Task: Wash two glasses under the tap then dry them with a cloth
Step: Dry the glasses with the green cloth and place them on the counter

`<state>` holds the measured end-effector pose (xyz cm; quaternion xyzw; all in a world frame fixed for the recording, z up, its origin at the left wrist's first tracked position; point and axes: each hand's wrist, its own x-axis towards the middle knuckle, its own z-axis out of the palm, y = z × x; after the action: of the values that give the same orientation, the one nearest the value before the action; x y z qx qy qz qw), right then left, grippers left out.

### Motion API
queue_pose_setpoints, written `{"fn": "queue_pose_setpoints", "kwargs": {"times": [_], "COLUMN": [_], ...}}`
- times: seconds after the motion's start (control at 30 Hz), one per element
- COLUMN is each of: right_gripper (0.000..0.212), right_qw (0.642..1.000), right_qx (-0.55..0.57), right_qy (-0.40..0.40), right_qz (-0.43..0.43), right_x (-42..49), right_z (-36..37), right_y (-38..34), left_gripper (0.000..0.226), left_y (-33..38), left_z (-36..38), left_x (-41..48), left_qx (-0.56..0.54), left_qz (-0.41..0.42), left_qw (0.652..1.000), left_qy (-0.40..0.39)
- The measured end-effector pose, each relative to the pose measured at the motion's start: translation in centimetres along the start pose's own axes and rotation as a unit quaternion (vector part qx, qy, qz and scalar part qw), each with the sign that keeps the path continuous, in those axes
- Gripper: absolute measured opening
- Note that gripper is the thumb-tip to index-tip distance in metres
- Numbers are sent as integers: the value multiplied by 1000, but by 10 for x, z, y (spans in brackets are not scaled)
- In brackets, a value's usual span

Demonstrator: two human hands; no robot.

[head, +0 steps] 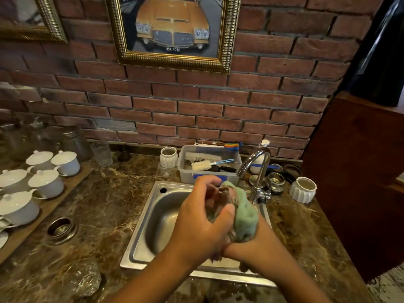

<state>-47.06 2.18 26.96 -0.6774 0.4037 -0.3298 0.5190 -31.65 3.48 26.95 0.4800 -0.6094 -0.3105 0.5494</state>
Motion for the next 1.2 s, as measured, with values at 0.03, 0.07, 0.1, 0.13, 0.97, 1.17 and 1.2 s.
{"fn": "queue_pose_setpoints", "kwargs": {"times": [0.03, 0.07, 0.1, 0.13, 0.97, 1.17, 1.2], "right_gripper": [63, 65, 71, 77, 61, 67, 69], "right_qw": [997, 988, 973, 952, 995, 889, 900], "right_qx": [73, 143, 209, 276, 46, 374, 357], "right_qy": [-31, -57, -84, -122, -89, -263, -248], "right_qz": [9, 21, 43, 58, 25, 31, 28], "right_x": [-1, -3, -4, -6, -12, -12, -13], "right_z": [-3, -6, -7, -7, -3, -8, -6], "right_y": [-2, 0, 3, 6, -33, -23, -18], "left_gripper": [42, 46, 48, 49, 50, 54, 53], "left_y": [2, 4, 6, 8, 17, 33, 31], "left_z": [-3, -6, -10, -13, -18, -24, -25], "left_x": [-2, -3, -4, -4, -6, 1, 4], "left_qx": [10, 7, 0, -2, -53, -6, 7], "left_qz": [26, 49, 75, 107, 41, 131, 129], "left_qw": [999, 998, 995, 991, 995, 979, 979], "left_qy": [-21, -44, -67, -83, -74, -153, -158]}}
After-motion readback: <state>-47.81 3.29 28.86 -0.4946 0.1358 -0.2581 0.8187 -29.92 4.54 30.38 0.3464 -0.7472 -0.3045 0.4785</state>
